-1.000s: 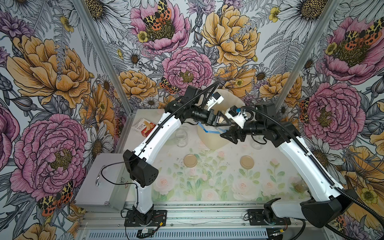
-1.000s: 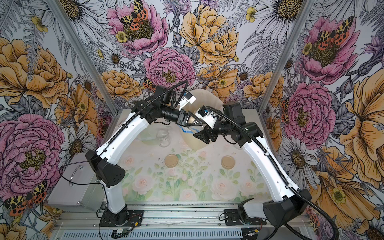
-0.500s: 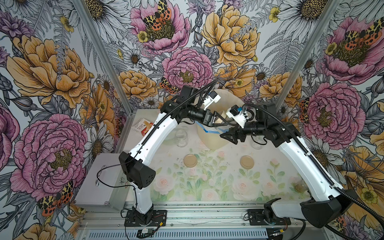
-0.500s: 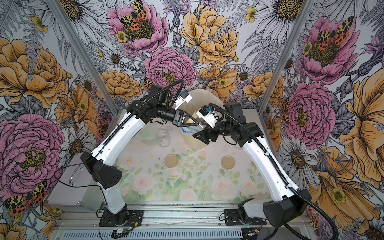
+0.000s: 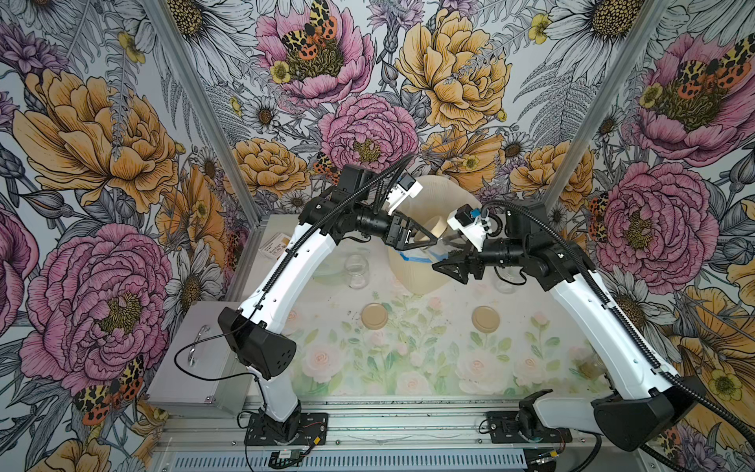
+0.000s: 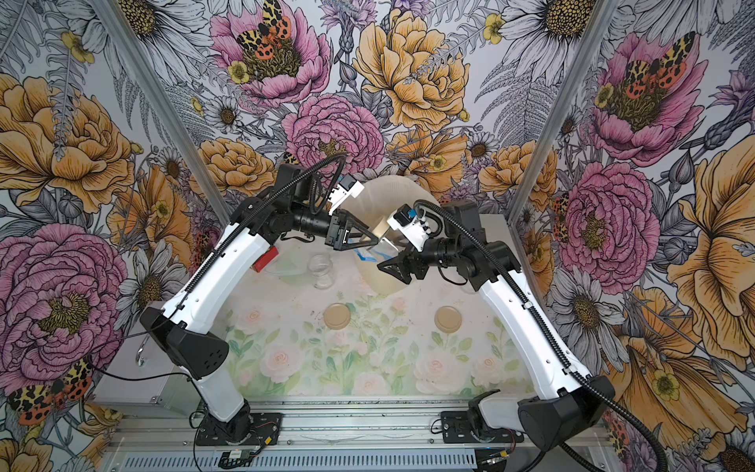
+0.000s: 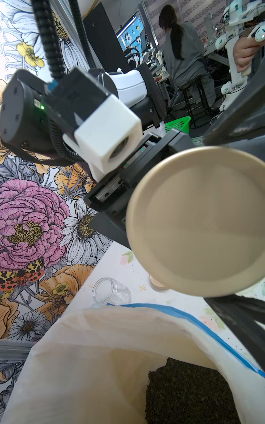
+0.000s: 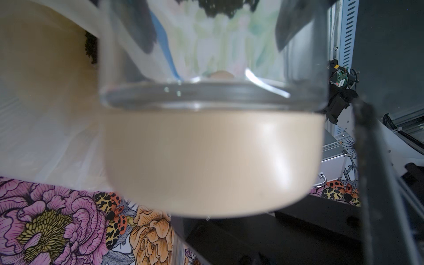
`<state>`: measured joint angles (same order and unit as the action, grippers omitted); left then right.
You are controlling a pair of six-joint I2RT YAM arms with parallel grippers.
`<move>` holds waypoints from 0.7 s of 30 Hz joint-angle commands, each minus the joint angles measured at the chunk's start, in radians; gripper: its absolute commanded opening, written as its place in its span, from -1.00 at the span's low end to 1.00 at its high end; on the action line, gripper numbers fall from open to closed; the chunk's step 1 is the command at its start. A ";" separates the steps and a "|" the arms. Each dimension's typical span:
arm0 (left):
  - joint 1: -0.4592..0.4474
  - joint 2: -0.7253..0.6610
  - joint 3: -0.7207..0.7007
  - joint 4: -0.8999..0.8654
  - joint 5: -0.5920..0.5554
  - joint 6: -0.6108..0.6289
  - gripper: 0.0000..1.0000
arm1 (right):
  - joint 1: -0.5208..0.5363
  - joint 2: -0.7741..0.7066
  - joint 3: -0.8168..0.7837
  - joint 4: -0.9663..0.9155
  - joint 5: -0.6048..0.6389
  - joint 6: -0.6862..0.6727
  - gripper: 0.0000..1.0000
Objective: Empty moldy tea leaves from jars
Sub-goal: Pick up the jar from the center of the board, then unscrew the lid from the jar.
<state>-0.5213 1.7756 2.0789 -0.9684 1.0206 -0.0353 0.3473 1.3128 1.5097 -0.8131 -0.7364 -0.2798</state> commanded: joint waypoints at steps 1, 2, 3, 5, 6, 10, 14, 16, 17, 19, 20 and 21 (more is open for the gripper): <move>0.008 -0.027 -0.014 0.014 0.047 0.035 0.98 | -0.004 -0.032 0.012 0.049 -0.047 0.012 0.13; 0.007 -0.027 -0.014 0.014 0.049 0.035 0.98 | -0.004 -0.031 0.013 0.049 -0.046 0.013 0.13; 0.008 -0.025 -0.015 0.014 0.050 0.035 0.97 | -0.005 -0.031 0.012 0.048 -0.046 0.012 0.13; 0.007 -0.022 -0.013 0.014 0.055 0.031 0.87 | -0.005 -0.031 0.013 0.049 -0.044 0.011 0.13; 0.009 -0.020 -0.013 0.015 0.059 0.031 0.81 | -0.005 -0.031 0.012 0.049 -0.044 0.011 0.13; 0.007 -0.021 -0.012 0.013 0.059 0.029 0.78 | -0.007 -0.032 0.010 0.049 -0.047 0.012 0.13; 0.006 -0.022 -0.003 0.014 0.050 0.030 0.96 | -0.005 -0.036 0.007 0.049 -0.049 0.011 0.12; 0.005 -0.019 0.005 0.014 0.045 0.031 0.98 | -0.006 -0.037 0.006 0.048 -0.049 0.011 0.12; 0.005 -0.019 0.005 0.014 0.044 0.031 0.98 | -0.006 -0.037 0.007 0.048 -0.050 0.013 0.12; 0.004 -0.016 0.011 0.014 0.044 0.031 0.97 | -0.006 -0.034 0.006 0.049 -0.051 0.014 0.12; 0.005 -0.015 0.013 0.014 0.044 0.031 0.97 | -0.006 -0.034 0.006 0.048 -0.050 0.015 0.12; 0.005 -0.013 0.015 0.014 0.043 0.031 0.92 | -0.005 -0.035 0.005 0.049 -0.050 0.015 0.12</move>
<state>-0.5201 1.7756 2.0720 -0.9688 1.0412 -0.0177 0.3454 1.3128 1.5082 -0.8154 -0.7471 -0.2764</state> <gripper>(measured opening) 0.970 0.868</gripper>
